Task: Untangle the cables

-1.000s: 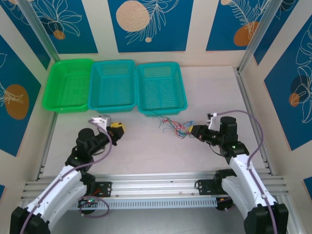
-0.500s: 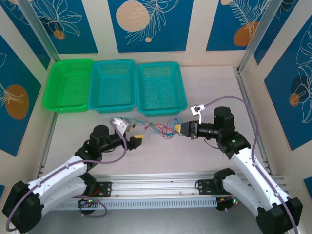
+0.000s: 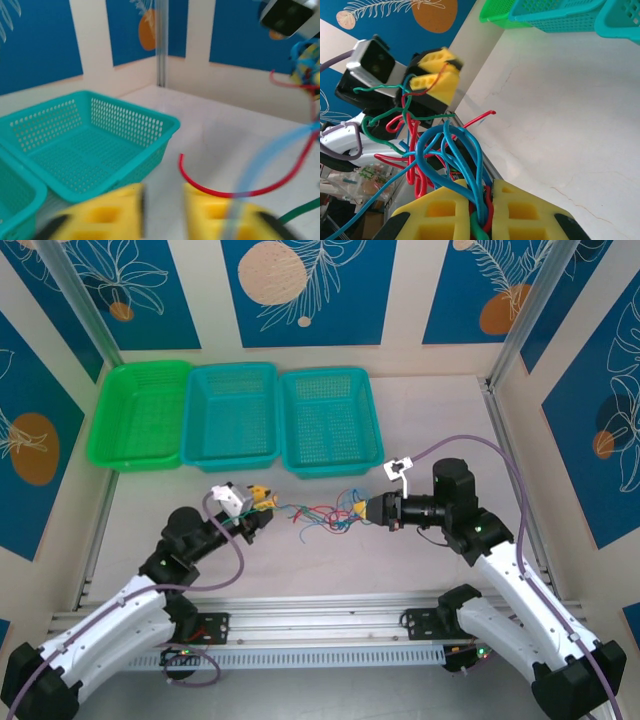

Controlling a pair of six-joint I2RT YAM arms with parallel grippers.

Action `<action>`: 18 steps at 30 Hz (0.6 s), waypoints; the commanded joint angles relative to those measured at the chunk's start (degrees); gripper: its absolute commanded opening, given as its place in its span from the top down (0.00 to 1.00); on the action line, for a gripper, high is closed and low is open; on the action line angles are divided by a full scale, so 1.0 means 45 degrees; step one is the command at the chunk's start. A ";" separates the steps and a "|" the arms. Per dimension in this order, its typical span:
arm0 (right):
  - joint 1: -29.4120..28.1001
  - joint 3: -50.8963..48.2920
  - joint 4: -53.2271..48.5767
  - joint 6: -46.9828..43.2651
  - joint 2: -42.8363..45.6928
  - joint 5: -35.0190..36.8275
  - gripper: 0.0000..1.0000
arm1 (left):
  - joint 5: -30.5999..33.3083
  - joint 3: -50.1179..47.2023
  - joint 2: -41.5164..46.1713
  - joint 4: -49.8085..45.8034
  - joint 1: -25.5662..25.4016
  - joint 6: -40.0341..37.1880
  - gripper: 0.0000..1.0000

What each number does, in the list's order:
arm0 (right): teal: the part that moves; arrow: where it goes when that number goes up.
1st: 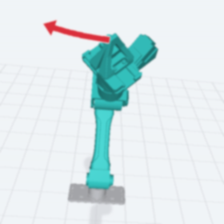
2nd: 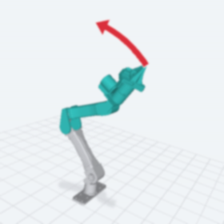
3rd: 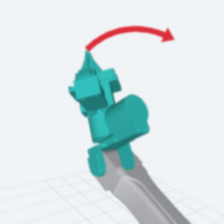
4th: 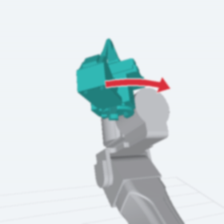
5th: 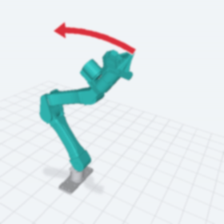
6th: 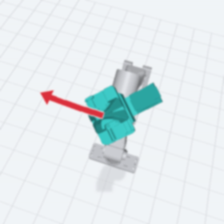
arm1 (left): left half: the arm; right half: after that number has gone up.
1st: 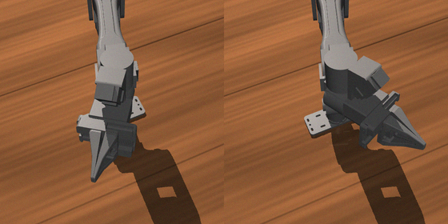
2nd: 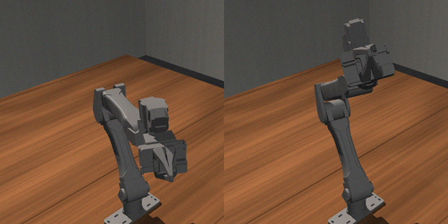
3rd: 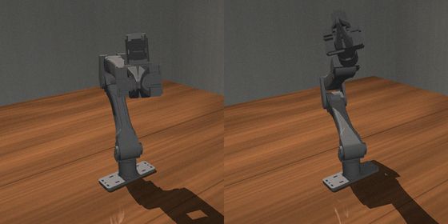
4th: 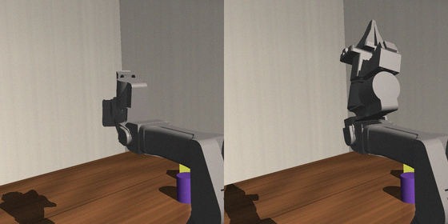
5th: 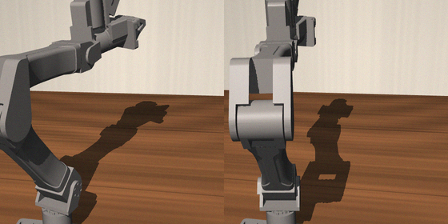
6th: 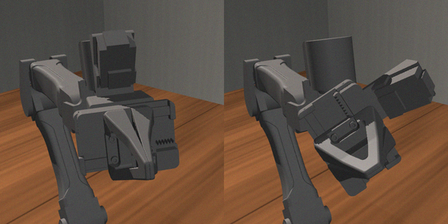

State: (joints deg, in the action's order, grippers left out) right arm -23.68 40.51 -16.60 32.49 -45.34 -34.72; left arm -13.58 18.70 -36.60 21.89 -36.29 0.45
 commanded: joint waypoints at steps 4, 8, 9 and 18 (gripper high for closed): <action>0.0010 0.0134 -0.0186 0.0168 -0.0317 0.0625 0.91 | -0.1262 0.0415 -0.0380 0.0263 -0.0042 0.0310 1.00; 0.0046 -0.0142 -0.2225 0.0429 -0.0392 0.4724 0.87 | -0.0014 0.0468 -0.0139 0.0384 -0.0048 0.0935 1.00; 0.0136 -0.0234 -0.2784 0.0551 -0.0471 0.5827 0.88 | 0.0358 0.0526 -0.0021 0.0229 -0.0040 0.1050 1.00; 0.3423 -0.1868 -0.3763 0.2408 -0.1074 0.7478 0.84 | 0.2568 0.0314 0.1717 -0.0565 -0.0037 0.1248 1.00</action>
State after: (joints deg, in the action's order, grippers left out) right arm -16.43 35.42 -24.45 38.20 -49.06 -18.59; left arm -11.88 18.76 -34.37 13.74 -38.30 4.12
